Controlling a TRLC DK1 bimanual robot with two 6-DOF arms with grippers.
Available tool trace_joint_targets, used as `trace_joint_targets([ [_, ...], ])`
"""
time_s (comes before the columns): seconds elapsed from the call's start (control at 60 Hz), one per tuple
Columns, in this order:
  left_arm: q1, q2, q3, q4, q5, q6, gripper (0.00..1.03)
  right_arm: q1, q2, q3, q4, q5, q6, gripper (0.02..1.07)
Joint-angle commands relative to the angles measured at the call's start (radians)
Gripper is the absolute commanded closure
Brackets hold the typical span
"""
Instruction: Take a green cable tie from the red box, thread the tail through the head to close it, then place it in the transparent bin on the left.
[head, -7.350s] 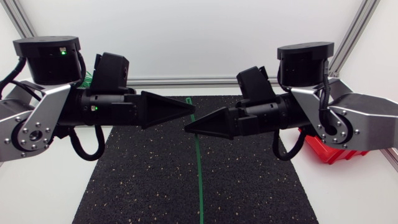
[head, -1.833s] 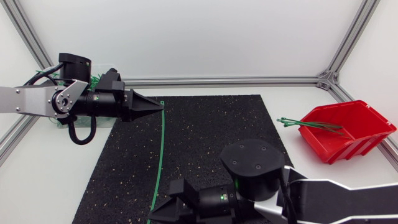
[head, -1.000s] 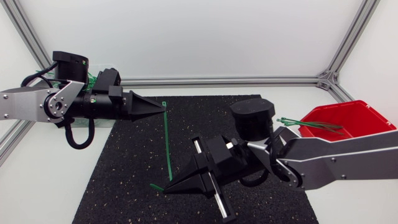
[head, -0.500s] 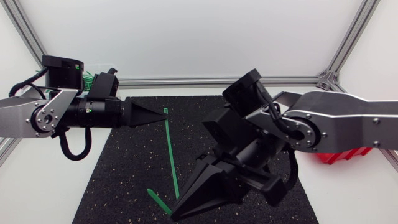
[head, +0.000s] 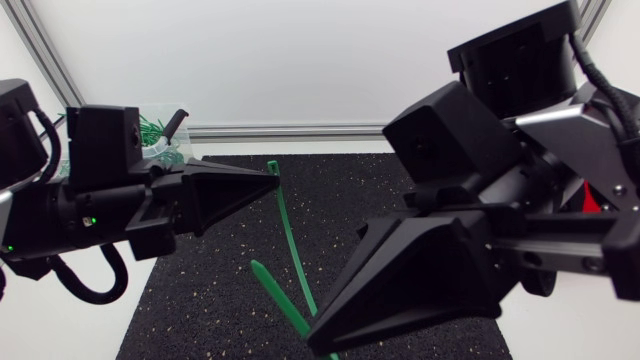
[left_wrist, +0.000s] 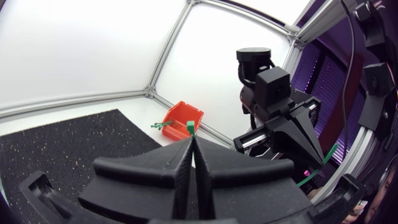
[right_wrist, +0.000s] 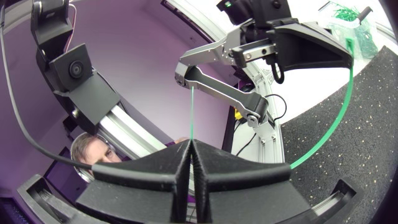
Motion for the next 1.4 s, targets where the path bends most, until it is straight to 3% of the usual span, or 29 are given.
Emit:
trace_joint_targets([
  [0.0, -0.052, -0.062, -0.024, 0.0, -0.056, -0.017, 1.0, -0.009, -0.033, 0.026, 0.022, 0.018, 0.139, 1.01],
  [0.117, -0.103, -0.088, -0.021, -0.014, -0.116, -0.027, 1.0, -0.006, -0.095, 0.016, 0.157, 0.119, 0.373, 1.01],
  [0.25, -0.12, -0.099, -0.024, -0.011, -0.124, -0.082, 1.0, -0.011, -0.153, -0.071, 0.573, 0.217, 0.865, 1.01],
  [0.567, -0.129, -0.09, -0.05, 0.044, -0.131, -0.198, 1.0, -0.012, -0.024, 0.027, 0.349, 0.233, 0.86, 1.01],
  [0.983, -0.057, -0.131, -0.12, 0.118, -0.134, -0.209, 1.0, -0.044, 0.082, 0.052, 0.217, 0.228, 0.862, 1.01],
  [1.383, -0.074, -0.159, -0.153, 0.126, -0.136, -0.191, 1.0, -0.078, 0.135, 0.085, 0.192, 0.224, 0.862, 1.01],
])
